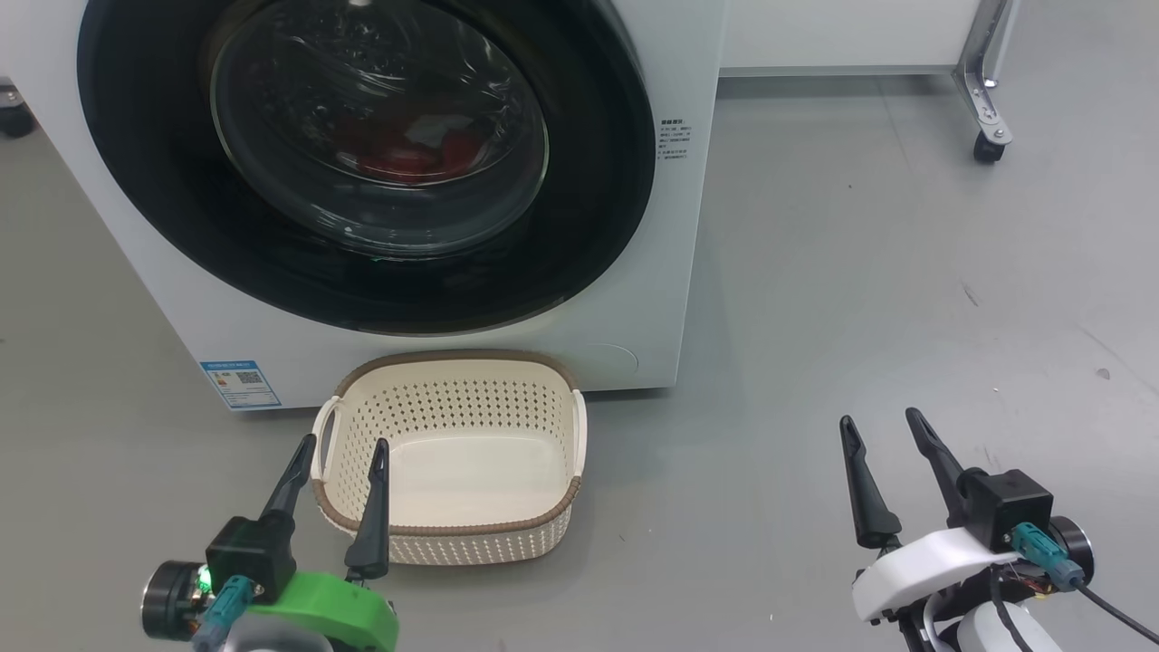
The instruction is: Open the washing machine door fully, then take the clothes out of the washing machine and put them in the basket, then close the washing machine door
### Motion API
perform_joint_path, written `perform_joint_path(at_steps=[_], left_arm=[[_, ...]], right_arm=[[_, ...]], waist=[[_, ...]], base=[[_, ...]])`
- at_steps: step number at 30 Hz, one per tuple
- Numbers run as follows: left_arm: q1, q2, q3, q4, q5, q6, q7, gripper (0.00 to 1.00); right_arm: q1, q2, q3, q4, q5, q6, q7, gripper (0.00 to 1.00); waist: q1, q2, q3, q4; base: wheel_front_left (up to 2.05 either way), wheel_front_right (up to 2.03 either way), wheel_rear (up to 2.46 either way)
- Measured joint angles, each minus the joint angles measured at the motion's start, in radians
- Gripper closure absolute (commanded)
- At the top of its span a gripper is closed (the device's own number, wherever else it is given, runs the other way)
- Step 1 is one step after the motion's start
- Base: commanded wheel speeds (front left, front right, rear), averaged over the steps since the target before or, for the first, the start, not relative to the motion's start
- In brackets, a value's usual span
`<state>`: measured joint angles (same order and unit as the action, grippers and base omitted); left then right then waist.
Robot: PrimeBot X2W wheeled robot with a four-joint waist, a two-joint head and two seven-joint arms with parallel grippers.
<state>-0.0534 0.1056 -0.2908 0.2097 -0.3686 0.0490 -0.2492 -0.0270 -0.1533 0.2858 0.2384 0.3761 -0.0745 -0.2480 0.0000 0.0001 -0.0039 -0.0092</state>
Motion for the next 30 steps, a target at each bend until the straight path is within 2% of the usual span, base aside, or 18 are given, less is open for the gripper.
perform_joint_path(at_steps=[24, 25, 26, 30], left_arm=[[0.0, -0.02, 0.025, 0.027, 0.0, 0.009, 0.0, 0.0], [0.0, -0.02, 0.025, 0.027, 0.0, 0.009, 0.0, 0.0], [0.0, -0.02, 0.026, 0.028, 0.001, 0.009, 0.0, 0.0], [0.0, -0.021, 0.026, 0.03, 0.001, 0.009, 0.0, 0.0]], right_arm=[[0.033, 0.027, -0.043, 0.0, -0.01, -0.009, 0.0, 0.0], [0.033, 0.028, -0.044, -0.001, -0.01, -0.009, 0.0, 0.61], [0.033, 0.029, -0.045, -0.001, -0.01, -0.008, 0.0, 1.0], [0.035, 0.033, -0.046, -0.001, -0.01, -0.006, 0.0, 1.0]], waist=[[0.0, 0.0, -0.001, 0.005], [0.0, 0.0, -0.001, 0.005], [0.0, 0.0, -0.001, 0.005], [0.0, 0.0, -0.001, 0.005]], base=[[0.0, 0.0, 0.0], [0.0, 0.0, 0.0], [0.0, 0.0, 0.0], [0.0, 0.0, 0.0]])
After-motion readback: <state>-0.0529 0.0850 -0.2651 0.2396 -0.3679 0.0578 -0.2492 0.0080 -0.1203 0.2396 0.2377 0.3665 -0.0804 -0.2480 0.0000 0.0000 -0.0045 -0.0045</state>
